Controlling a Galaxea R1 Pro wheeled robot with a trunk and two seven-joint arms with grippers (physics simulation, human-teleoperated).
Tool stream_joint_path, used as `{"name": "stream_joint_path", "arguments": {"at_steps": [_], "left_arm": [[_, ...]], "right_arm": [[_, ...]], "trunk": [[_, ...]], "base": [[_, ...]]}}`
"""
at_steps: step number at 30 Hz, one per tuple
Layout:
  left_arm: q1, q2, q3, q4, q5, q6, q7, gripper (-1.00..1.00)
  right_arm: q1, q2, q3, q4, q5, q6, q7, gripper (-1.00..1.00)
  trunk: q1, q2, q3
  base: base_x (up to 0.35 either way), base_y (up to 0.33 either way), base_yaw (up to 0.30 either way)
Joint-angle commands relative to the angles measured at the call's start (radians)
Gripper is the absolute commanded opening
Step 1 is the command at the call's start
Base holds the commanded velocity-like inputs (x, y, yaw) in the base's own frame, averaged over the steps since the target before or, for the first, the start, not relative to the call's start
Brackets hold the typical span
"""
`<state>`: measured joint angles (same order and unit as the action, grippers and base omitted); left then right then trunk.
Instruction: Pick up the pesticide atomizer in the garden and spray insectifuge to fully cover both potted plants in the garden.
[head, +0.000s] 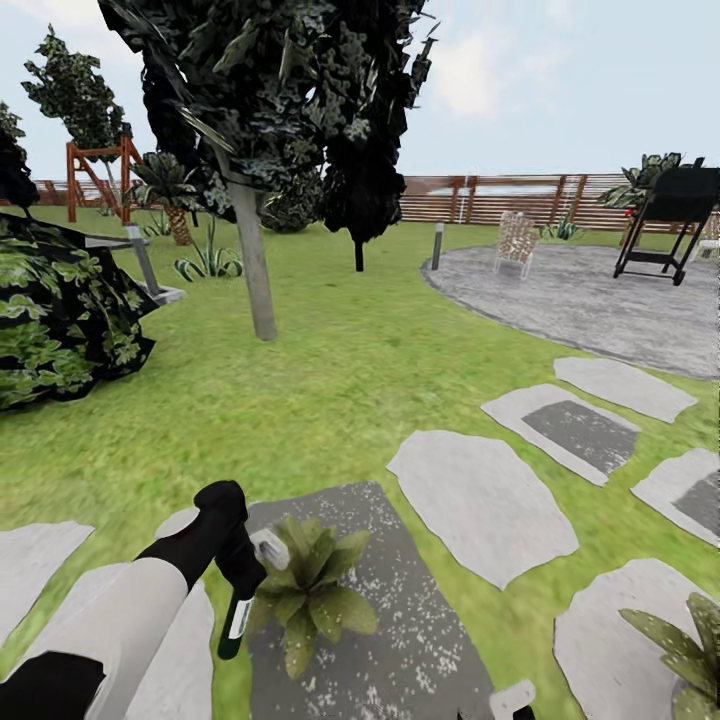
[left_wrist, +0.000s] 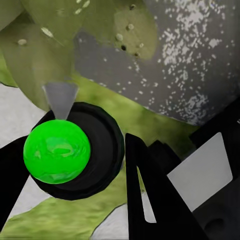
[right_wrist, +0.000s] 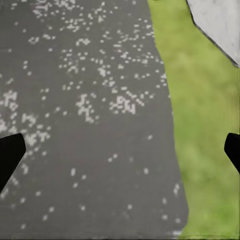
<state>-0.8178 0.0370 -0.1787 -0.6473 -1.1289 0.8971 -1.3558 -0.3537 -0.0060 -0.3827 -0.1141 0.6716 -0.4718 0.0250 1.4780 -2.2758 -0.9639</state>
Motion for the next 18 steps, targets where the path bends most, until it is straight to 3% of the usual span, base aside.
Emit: {"name": "stream_joint_path", "arguments": {"at_steps": [1, 15, 18], "left_arm": [[-0.001, 0.001, -0.004, -0.002, -0.006, 0.009, -0.009, -1.00], [0.004, 0.001, -0.005, -0.001, -0.005, 0.009, -0.009, -1.00], [0.007, 0.001, 0.002, 0.005, -0.003, 0.006, -0.002, -1.00]], "right_arm": [[-0.001, 0.000, -0.009, 0.001, 0.006, -0.004, 0.003, 1.00], [-0.001, 0.000, -0.009, 0.001, 0.006, -0.004, 0.003, 1.00], [-0.001, 0.001, -0.009, 0.001, 0.006, -0.004, 0.003, 1.00]], "trunk": [[-0.001, 0.000, -0.001], [-0.001, 0.000, -0.001], [-0.001, 0.000, -0.001]], "base": [[-0.333, 0.133, 0.000], [-0.322, 0.165, 0.000], [-0.153, 0.115, 0.000]]}}
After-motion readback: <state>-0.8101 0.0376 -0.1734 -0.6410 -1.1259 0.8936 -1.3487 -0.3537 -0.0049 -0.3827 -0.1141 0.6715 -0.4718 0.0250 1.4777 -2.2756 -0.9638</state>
